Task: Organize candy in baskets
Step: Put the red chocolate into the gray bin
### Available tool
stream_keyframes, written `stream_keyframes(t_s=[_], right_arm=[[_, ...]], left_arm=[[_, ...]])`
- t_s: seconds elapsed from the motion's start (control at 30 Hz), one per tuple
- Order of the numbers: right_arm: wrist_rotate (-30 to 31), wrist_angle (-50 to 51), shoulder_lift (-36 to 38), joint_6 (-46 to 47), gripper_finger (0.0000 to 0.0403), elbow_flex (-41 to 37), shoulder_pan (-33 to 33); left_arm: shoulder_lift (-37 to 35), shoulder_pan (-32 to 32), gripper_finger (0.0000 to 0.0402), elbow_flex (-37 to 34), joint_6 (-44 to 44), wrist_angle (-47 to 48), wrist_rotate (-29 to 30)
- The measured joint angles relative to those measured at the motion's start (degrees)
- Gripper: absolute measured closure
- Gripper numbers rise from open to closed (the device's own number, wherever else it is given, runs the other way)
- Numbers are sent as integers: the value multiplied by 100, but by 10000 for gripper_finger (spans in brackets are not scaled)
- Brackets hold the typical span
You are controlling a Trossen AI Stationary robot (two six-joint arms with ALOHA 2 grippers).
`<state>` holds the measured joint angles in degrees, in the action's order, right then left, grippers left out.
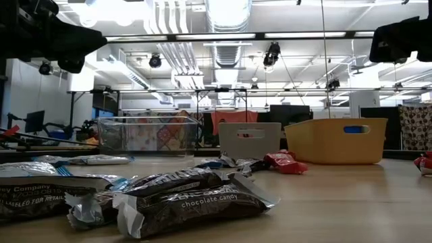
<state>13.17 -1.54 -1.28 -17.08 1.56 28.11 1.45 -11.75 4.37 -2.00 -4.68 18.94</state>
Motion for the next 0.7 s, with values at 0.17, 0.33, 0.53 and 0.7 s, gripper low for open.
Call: stream_keyframes(t_s=[0.17,0.33,0.53,0.7], right_arm=[[-10,-33,0,632,344,-2,3],[26,-587,-2,3104,344,-4,-1],[259,-1143,-72,4434,344,-2,-1],[701,-797,-346,6450,344,-2,-1]], left_arm=[[2,0,324,1,380,-310,-2],[0,-4,324,1,1554,-999,-2],[2,-2,324,3,1622,-1283,67],[39,-4,324,3,1676,-1393,103]])
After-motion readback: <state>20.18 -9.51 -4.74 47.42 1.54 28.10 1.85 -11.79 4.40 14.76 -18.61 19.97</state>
